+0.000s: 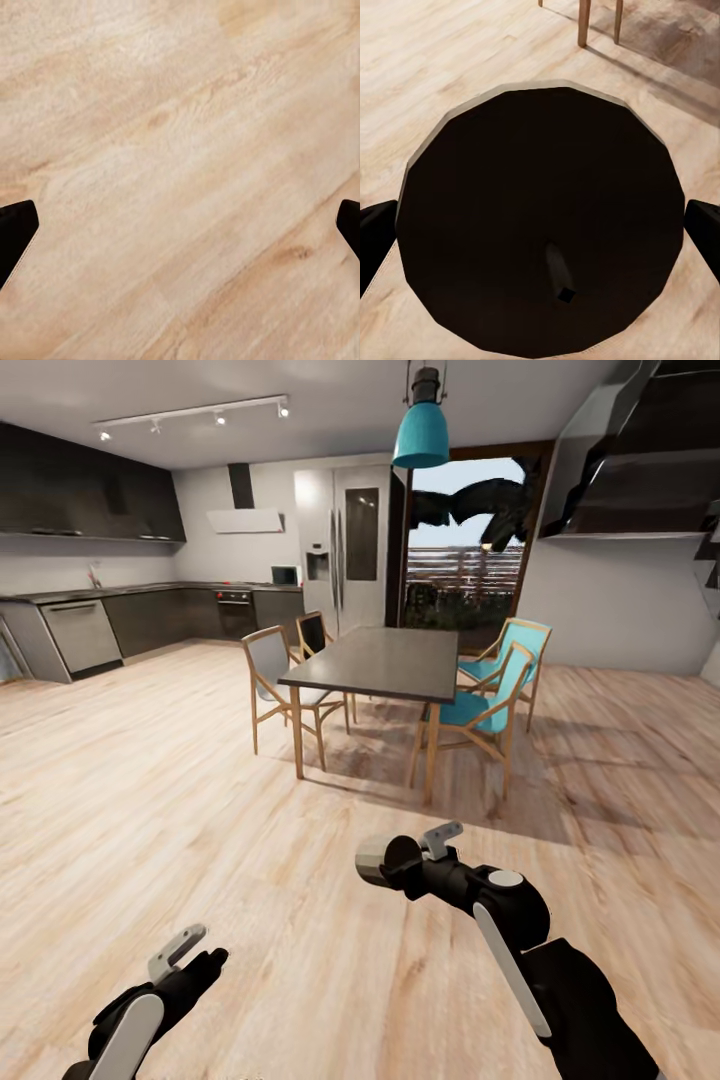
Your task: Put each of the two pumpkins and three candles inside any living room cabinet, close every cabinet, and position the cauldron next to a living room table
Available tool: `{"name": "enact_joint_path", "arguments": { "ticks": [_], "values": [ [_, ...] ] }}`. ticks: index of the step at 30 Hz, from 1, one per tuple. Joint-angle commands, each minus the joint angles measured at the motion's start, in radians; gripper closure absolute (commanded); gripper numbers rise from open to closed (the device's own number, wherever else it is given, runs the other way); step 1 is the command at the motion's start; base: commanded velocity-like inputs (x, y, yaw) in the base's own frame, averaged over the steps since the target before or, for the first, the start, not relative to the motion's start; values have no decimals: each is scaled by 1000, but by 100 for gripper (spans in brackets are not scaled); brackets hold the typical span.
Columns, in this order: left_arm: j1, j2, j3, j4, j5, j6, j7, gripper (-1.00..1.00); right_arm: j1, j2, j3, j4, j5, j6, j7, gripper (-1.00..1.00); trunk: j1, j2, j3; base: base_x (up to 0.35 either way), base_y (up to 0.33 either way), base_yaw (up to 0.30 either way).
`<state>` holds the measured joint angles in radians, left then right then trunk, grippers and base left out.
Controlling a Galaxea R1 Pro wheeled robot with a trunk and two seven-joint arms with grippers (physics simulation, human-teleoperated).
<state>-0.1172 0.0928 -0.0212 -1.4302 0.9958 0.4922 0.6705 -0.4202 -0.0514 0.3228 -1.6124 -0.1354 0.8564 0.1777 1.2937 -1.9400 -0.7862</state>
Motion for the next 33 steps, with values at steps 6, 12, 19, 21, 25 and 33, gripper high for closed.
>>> {"name": "enact_joint_path", "arguments": {
  "ticks": [6, 12, 19, 21, 25, 33],
  "values": [
    [-1, 1, -3, -1, 7, 0, 9, -100, 3, 0, 1, -1, -9, 6, -3, 100, -23, 42, 18, 0, 0, 289],
    [-1, 1, -3, 0, 7, 0, 9, -100, 3, 0, 2, -1, -9, 6, -3, 100, -46, 84, 37, 0, 0, 289],
    [-1, 1, -3, 0, 7, -1, 9, -100, 3, -1, 2, -1, -9, 6, -3, 100, -73, 133, 59, 0, 0, 289],
    [-1, 0, -3, 0, 7, -2, 9, -100, 4, 0, 3, -1, -9, 5, -3, 100, -81, 147, 65, 0, 0, 289],
    [-1, -1, -4, 1, 7, -2, 9, -100, 5, 0, 3, -1, -9, 4, -3, 100, -96, 175, 77, 0, 0, 289],
    [-1, -1, -4, 1, 7, -3, 9, -100, 6, -1, 4, -1, -9, 4, -3, 100, -127, 231, 103, 0, 0, 289]
  ]
}}
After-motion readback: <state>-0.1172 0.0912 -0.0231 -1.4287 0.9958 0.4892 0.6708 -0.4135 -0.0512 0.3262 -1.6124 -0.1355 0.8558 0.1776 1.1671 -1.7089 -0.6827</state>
